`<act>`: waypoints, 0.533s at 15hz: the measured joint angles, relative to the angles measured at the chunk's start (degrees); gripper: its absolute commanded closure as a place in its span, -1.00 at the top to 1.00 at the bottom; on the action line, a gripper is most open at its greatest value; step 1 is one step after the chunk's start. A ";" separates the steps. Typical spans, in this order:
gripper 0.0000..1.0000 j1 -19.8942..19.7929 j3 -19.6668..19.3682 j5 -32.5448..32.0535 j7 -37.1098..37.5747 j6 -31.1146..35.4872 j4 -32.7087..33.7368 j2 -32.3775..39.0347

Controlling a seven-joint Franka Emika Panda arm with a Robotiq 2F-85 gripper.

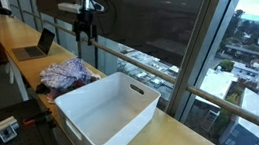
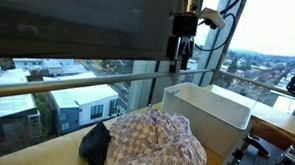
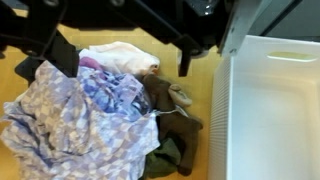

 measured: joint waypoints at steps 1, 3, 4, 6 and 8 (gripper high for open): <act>1.00 -1.51 -0.33 0.14 -2.09 0.24 -0.17 0.04; 1.00 -3.21 -0.42 0.84 -4.51 0.74 -1.38 0.08; 1.00 -3.17 -0.22 0.97 -4.92 1.69 -2.53 0.07; 1.00 -1.73 0.94 0.98 -4.88 4.58 -5.51 0.09; 1.00 0.94 2.29 0.96 -4.22 8.53 -8.73 0.44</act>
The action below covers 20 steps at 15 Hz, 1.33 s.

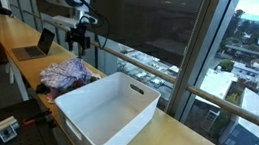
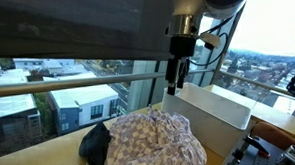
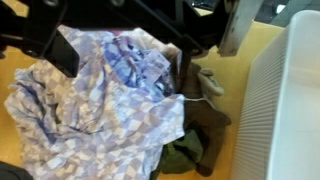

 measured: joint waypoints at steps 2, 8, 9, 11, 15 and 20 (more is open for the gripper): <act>1.00 2.99 0.94 -0.24 1.25 3.99 -2.25 1.15; 1.00 7.96 0.41 -3.45 4.09 18.86 -3.32 9.84; 1.00 8.27 -0.02 -4.41 4.30 21.07 -3.20 11.54; 1.00 9.31 -1.36 -6.53 4.83 24.49 -2.67 15.06; 1.00 11.88 -3.68 -8.11 6.68 26.33 0.48 22.05; 0.20 13.06 -4.26 -7.79 9.00 23.48 4.07 25.97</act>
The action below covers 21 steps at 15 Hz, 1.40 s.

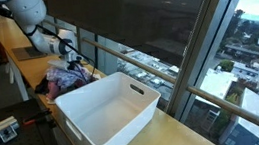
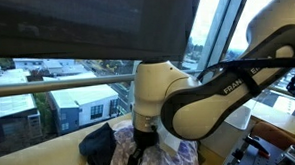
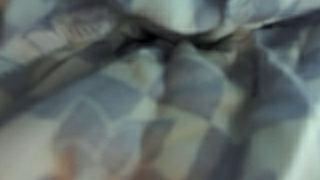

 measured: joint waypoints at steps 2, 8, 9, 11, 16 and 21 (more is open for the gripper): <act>-0.11 0.05 0.01 0.09 1.38 -1.95 0.28 -0.41; -0.96 -0.09 0.60 5.20 5.21 -9.70 -0.11 -4.23; -0.92 -0.17 0.77 6.48 5.72 -10.73 -0.26 -5.11; -0.97 -0.31 1.08 8.53 6.89 -12.34 -0.69 -6.98; -1.00 -0.54 1.16 10.24 9.71 -13.50 -1.38 -12.23; -0.99 -1.20 1.00 10.09 12.58 -18.28 -1.53 -21.15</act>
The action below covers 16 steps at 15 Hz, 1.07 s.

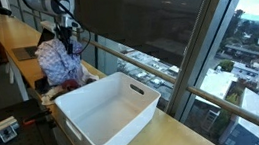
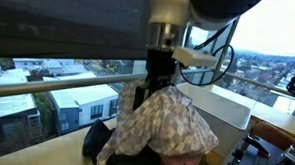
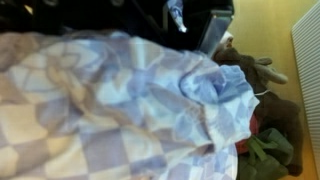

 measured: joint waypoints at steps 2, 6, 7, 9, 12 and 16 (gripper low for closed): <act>-0.99 -1.00 -0.26 -0.21 0.91 -2.28 -0.81 -4.81; -0.99 -5.49 -0.60 -0.23 1.58 -4.59 -4.02 -14.73; -0.99 -7.00 -0.73 -0.22 1.59 -4.93 -5.01 -17.17; -0.99 -10.14 -1.14 -0.21 1.58 -5.63 -6.87 -21.77; -0.99 -14.97 -2.01 -0.17 1.18 -7.63 -8.67 -28.31; -0.99 -20.08 -2.73 -0.20 0.47 -11.60 -8.56 -35.54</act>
